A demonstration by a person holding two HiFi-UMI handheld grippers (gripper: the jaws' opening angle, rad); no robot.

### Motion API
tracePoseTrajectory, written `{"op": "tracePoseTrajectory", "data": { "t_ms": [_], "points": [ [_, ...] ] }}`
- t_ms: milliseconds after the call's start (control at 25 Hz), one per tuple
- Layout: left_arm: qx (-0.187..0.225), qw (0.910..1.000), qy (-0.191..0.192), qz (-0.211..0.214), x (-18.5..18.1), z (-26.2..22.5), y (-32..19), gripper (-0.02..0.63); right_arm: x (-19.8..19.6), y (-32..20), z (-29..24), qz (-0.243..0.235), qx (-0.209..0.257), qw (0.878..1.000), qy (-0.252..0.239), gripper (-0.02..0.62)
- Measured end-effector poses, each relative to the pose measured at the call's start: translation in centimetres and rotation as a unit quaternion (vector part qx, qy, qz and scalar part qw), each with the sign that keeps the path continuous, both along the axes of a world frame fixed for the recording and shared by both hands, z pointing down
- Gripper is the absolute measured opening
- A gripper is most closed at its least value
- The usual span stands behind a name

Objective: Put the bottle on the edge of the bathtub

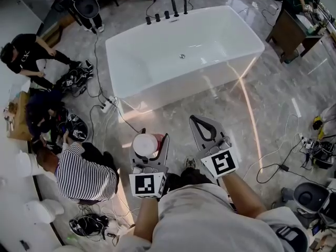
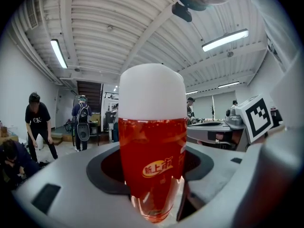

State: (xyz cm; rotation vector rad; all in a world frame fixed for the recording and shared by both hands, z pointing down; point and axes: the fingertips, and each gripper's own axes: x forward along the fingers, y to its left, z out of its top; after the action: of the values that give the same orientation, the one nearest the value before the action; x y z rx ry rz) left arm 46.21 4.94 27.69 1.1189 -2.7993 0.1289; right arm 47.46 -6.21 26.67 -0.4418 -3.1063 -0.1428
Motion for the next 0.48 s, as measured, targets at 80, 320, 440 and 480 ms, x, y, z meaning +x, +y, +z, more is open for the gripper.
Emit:
{"op": "tracePoseTrajectory", "data": {
  "t_ms": [80,320,440,480],
  "points": [
    [0.001,1.0000,0.000,-0.005,-0.5,-0.1,-0.2,0.298,-0.4,-0.5,0.0,-0.001,-0.001,1.000,0.001,0.006],
    [-0.001,0.9998,0.001,-0.020,-2.8,0.0,0.0,0.298,-2.8,-0.5,0.3,-0.014,0.002,1.000,0.002,0.006],
    [-0.005,0.9997,0.007,-0.024,-3.9,0.8,0.3,0.299,-4.0,-0.2,0.8,-0.016,0.001,1.000,0.008,0.006],
    [-0.007,0.9996,0.008,-0.026,-4.4,1.0,0.4,0.298,-4.4,-0.2,0.9,-0.017,0.002,1.000,0.008,0.006]
  ]
}}
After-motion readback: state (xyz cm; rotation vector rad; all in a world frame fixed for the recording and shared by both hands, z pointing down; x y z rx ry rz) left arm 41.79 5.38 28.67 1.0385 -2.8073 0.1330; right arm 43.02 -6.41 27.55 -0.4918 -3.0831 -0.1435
